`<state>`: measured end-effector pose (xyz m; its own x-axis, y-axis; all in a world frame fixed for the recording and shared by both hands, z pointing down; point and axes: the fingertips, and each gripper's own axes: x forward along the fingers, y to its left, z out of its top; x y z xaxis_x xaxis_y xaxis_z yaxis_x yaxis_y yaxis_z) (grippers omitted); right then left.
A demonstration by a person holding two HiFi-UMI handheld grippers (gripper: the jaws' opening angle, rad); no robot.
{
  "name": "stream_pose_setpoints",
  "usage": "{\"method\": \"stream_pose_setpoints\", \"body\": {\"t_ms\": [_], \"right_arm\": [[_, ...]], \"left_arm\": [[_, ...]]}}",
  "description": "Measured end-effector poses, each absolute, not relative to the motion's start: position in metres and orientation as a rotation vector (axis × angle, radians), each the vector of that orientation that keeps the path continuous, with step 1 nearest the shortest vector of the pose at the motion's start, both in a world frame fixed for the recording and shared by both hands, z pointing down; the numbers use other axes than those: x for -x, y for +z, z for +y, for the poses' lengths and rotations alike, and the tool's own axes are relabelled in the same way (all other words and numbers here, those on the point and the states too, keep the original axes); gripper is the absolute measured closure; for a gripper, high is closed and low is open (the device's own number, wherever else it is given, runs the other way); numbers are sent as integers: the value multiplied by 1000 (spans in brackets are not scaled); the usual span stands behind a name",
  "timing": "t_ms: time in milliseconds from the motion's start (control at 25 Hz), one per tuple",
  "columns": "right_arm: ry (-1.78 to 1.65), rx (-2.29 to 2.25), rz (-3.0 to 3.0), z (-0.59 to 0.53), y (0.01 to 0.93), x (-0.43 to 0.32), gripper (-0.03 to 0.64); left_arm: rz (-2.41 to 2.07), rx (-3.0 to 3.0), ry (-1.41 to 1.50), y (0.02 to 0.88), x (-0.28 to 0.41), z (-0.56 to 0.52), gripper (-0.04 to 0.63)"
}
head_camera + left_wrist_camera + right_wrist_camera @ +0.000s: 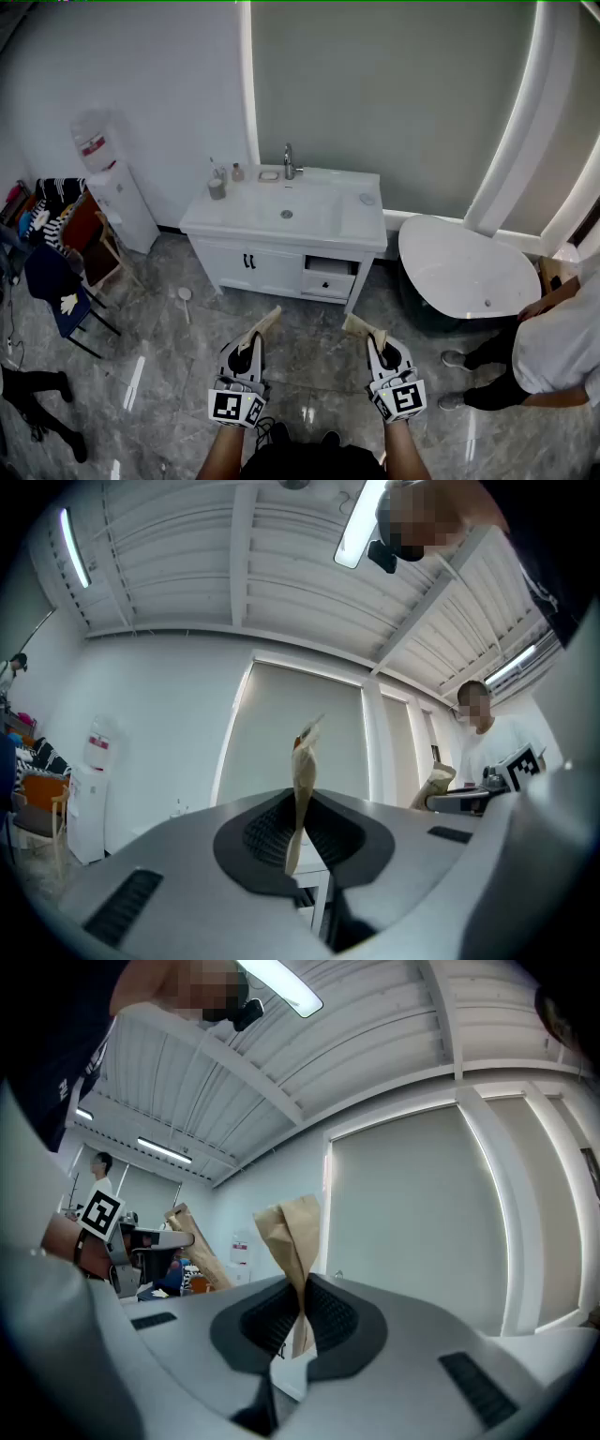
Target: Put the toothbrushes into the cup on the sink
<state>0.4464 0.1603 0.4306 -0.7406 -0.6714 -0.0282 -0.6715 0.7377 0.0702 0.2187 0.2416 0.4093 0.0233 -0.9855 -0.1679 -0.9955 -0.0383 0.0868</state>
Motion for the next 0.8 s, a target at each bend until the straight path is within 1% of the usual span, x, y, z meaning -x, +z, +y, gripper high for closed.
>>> {"method": "stream_pose_setpoints", "body": {"t_ms": [800], "right_arm": [[182,1146,2890,146,428,-437,577]], "left_arm": [[2094,2190,214,409,-203,237,548]]}}
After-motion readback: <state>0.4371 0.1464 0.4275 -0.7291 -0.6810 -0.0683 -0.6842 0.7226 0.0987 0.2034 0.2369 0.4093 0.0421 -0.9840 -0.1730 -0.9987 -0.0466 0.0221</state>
